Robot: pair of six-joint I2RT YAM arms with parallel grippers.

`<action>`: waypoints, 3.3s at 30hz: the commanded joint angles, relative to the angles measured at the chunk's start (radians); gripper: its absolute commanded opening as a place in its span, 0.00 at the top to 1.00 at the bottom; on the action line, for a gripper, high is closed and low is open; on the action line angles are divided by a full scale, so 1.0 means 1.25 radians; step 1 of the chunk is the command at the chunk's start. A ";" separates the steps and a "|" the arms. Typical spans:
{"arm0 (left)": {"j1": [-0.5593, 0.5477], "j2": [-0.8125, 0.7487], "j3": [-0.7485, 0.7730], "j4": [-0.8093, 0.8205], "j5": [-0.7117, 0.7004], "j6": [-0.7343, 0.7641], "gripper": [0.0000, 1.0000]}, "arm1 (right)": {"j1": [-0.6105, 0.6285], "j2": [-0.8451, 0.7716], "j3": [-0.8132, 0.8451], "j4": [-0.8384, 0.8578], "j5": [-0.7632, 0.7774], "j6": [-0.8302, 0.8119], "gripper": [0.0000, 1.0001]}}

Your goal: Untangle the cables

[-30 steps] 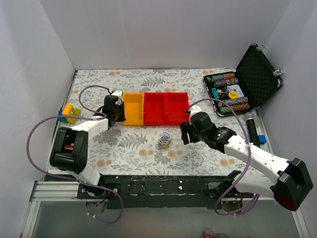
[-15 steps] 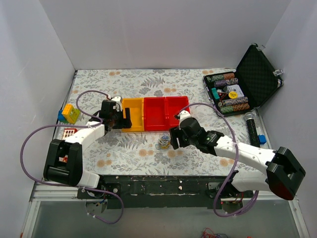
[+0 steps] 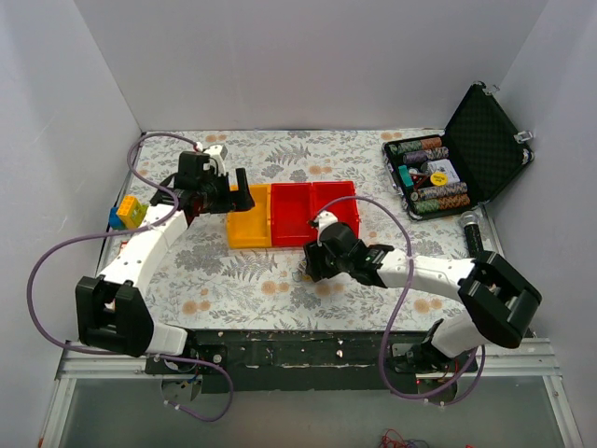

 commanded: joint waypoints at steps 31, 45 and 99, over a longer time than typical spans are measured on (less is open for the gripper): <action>-0.321 -0.032 -0.169 0.121 0.374 0.269 0.02 | 0.184 -0.410 -0.169 -0.092 0.169 0.084 0.52; -0.346 0.143 -0.115 0.180 0.293 0.279 0.27 | 0.178 -0.473 -0.173 -0.108 0.181 0.097 0.65; -0.350 -0.130 0.082 -0.056 0.564 0.069 1.00 | 0.169 -0.331 -0.066 0.269 0.242 -0.084 0.45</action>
